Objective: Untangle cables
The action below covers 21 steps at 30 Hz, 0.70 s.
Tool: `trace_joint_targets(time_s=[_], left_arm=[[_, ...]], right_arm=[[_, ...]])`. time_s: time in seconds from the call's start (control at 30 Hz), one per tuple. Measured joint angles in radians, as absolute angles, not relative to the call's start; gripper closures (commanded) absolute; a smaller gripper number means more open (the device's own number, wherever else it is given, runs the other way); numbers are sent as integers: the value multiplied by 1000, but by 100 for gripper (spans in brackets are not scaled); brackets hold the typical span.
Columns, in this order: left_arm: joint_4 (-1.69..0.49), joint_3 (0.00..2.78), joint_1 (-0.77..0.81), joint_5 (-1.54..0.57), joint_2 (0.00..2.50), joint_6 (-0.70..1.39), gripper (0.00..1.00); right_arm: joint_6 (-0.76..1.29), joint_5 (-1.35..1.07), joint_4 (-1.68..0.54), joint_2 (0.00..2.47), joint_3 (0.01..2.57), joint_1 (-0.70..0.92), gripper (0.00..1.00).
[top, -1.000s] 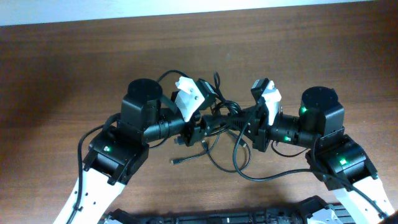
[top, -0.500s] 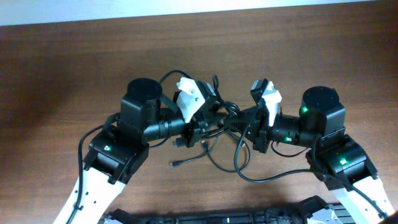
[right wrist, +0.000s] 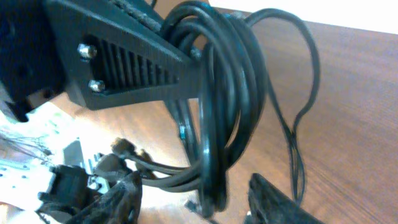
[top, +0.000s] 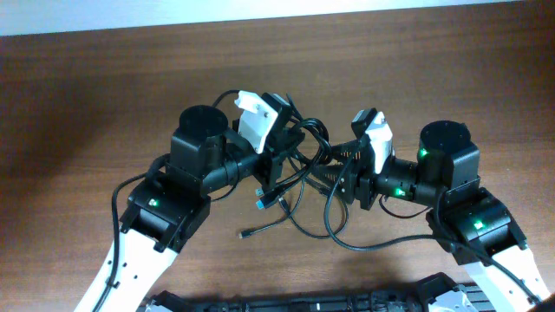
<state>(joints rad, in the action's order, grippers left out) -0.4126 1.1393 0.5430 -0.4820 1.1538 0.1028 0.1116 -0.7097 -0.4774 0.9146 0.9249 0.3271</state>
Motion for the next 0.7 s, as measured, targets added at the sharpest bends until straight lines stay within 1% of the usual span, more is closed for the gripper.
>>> trace_joint_targets(time_s=[0.03, 0.2, 0.27, 0.33, 0.47, 0.6, 0.7], left_arm=[[-416, 1139, 543, -484, 1154, 103, 100], [-422, 1139, 542, -500, 1154, 126, 100], [-424, 1139, 544, -449, 1154, 215, 100], [-414, 1139, 553, -374, 1154, 387, 100], [-309, 1133, 558, -322, 1154, 614, 100], [-279, 1132, 561, -273, 1154, 756, 100], [-213, 1131, 561, -230, 1154, 816, 100]], right_arm=[[106, -691, -475, 915, 925, 327, 96], [109, -661, -465, 914, 925, 327, 96], [110, -654, -466, 914, 925, 327, 96], [109, -651, -467, 914, 925, 327, 96], [110, -646, -463, 914, 928, 327, 96], [110, -648, -474, 913, 931, 327, 96], [109, -652, -489, 913, 931, 327, 96]])
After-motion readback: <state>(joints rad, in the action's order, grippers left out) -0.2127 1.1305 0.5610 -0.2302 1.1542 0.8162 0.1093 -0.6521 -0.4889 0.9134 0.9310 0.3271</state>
